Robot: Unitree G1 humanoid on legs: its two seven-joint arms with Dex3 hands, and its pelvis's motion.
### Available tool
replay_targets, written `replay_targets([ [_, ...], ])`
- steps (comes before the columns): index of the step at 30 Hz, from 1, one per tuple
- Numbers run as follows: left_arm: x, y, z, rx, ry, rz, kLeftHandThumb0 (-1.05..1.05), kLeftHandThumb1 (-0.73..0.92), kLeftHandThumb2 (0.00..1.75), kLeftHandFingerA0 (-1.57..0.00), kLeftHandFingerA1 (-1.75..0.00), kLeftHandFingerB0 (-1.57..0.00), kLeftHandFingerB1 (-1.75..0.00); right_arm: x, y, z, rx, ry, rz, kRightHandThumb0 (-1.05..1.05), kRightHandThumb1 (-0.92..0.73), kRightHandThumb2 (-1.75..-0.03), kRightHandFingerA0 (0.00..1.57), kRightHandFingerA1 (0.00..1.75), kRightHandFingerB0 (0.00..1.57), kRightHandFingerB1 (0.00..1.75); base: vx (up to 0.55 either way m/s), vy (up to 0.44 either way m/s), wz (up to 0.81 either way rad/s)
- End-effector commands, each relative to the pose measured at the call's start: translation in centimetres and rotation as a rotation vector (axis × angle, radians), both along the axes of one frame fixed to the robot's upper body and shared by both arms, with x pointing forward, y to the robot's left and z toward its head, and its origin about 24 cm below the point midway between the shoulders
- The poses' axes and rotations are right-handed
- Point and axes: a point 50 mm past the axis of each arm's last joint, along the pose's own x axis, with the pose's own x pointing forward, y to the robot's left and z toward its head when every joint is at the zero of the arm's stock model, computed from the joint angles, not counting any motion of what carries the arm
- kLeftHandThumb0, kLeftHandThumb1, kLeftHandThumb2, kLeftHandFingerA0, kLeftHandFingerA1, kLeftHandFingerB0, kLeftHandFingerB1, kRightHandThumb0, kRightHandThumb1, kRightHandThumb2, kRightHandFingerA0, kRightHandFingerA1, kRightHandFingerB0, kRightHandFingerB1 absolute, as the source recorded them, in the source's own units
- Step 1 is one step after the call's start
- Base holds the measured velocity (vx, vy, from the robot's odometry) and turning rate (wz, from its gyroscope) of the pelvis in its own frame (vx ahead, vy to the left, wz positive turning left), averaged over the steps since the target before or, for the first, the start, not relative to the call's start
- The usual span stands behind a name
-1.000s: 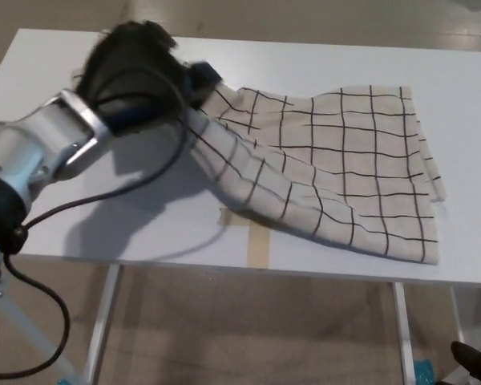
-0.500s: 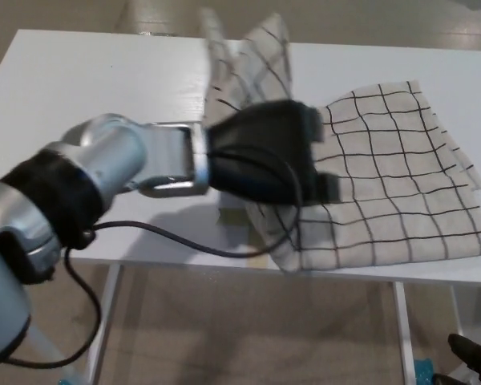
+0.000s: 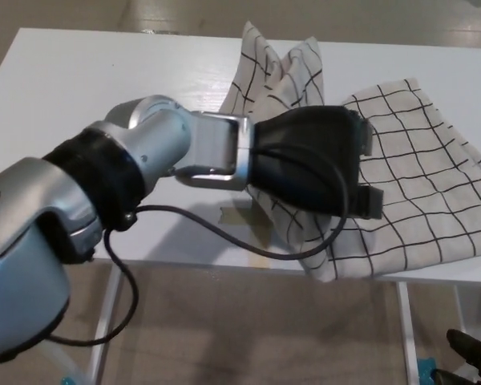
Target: Use the left hand to fold a white towel with checkered patterns in half.
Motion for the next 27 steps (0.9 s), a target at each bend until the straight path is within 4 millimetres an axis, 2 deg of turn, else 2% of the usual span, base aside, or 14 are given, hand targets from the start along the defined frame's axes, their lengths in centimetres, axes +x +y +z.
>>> replay_targets([
  [1, -0.7, -2.3, 0.8, 0.042, -0.021, -0.063, -0.41, 0.52, 0.57, -1.0, -1.75, -0.8, -1.73, -0.3, -0.1, -0.2, 0.038, 0.014, -0.002, -0.47, -0.67, -0.6, 0.58, 0.5, 0.52, 0.4, 0.0, 0.0, 0.0],
  [3, -0.9, -3.0, 0.8, 0.046, -0.016, -0.074, -0.5, 0.34, 0.7, -1.29, -1.57, -1.03, -1.42, -0.4, -0.1, -0.2, 0.042, 0.014, -0.002, -0.48, -0.67, -0.6, 0.58, 0.5, 0.52, 0.4, 0.0, 0.0, 0.0],
  [7, -2.1, -5.6, 0.4, 0.062, 0.012, -0.111, -0.42, 0.52, 0.57, -1.02, -1.75, -0.82, -1.72, -0.4, -0.2, -0.1, 0.058, 0.004, 0.001, -0.49, -0.67, -0.6, 0.6, 0.51, 0.52, 0.4, 0.0, 0.0, 0.0],
  [9, -2.6, -6.8, 0.5, 0.06, 0.0, -0.13, -0.51, 0.33, 0.7, -1.29, -1.57, -1.03, -1.42, -0.2, -0.3, 0.0, 0.049, 0.005, 0.003, -0.49, -0.67, -0.6, 0.61, 0.51, 0.52, 0.4, 0.0, 0.0, 0.0],
  [10, -2.9, -7.3, 0.7, 0.062, -0.01, -0.135, -0.46, 0.48, 0.59, -1.01, -1.75, -0.85, -1.69, -0.2, -0.3, 0.1, 0.045, 0.004, 0.003, -0.49, -0.67, -0.6, 0.62, 0.51, 0.53, 0.41, 0.0, 0.0, 0.0],
  [12, -3.1, -7.8, 1.0, 0.067, -0.019, -0.139, -0.54, 0.34, 0.7, -1.3, -1.58, -1.02, -1.42, -0.1, -0.3, 0.2, 0.044, 0.001, 0.004, -0.49, -0.67, -0.6, 0.63, 0.51, 0.52, 0.4, 0.0, 0.0, 0.0],
  [15, -3.9, -9.2, 1.9, 0.066, -0.027, -0.165, -0.52, 0.33, 0.69, -1.29, -1.58, -0.99, -1.4, 0.1, -0.2, 0.4, 0.043, -0.009, 0.014, -0.48, -0.67, -0.6, 0.64, 0.51, 0.54, 0.41, 0.0, 0.0, 0.0],
  [16, -4.1, -9.5, 2.0, 0.064, -0.024, -0.176, -0.41, 0.5, 0.57, -0.99, -1.75, -0.83, -1.65, 0.2, -0.1, 0.4, 0.04, -0.011, 0.016, -0.48, -0.67, -0.61, 0.64, 0.5, 0.54, 0.41, 0.0, 0.0, 0.0],
  [18, -4.4, -10.0, 2.3, 0.061, -0.015, -0.192, -0.37, 0.52, 0.57, -0.98, -1.75, -0.83, -1.63, 0.3, -0.1, 0.5, 0.032, -0.015, 0.023, -0.48, -0.67, -0.61, 0.64, 0.5, 0.53, 0.41, 0.0, 0.0, 0.0],
  [19, -4.7, -10.6, 2.5, 0.055, -0.016, -0.205, -0.3, 0.37, 0.77, -1.23, -1.44, -1.07, -1.35, 0.4, 0.0, 0.6, 0.027, -0.014, 0.027, -0.47, -0.67, -0.6, 0.64, 0.49, 0.53, 0.41, 0.0, 0.0, 0.0],
  [20, -4.9, -10.9, 2.4, 0.048, -0.019, -0.216, -0.2, 0.57, 0.6, -0.9, -1.75, -0.81, -1.58, 0.5, 0.0, 0.7, 0.028, -0.017, 0.028, -0.47, -0.67, -0.61, 0.64, 0.49, 0.53, 0.41, 0.0, 0.0, 0.0],
  [23, -5.1, -11.4, 1.4, 0.029, 0.044, -0.189, -0.24, 0.66, 0.62, -0.86, -1.75, -0.78, -1.56, 0.4, 0.0, 0.7, 0.05, -0.028, 0.018, -0.46, -0.67, -0.61, 0.65, 0.49, 0.53, 0.42, 0.0, 0.0, 0.0],
  [24, -5.1, -11.4, 1.1, 0.031, 0.052, -0.173, -0.33, 0.44, 0.81, -1.18, -1.42, -0.99, -1.31, 0.3, 0.0, 0.8, 0.054, -0.031, 0.02, -0.46, -0.67, -0.61, 0.65, 0.5, 0.54, 0.42, 0.0, 0.0, 0.0],
  [27, -5.1, -11.4, 1.0, 0.064, 0.009, -0.183, -0.33, 0.39, 0.76, -1.24, -1.46, -0.99, -1.32, 0.4, 0.1, 0.9, 0.057, -0.037, 0.026, -0.46, -0.67, -0.61, 0.66, 0.51, 0.54, 0.42, 0.0, 0.0, 0.0],
])
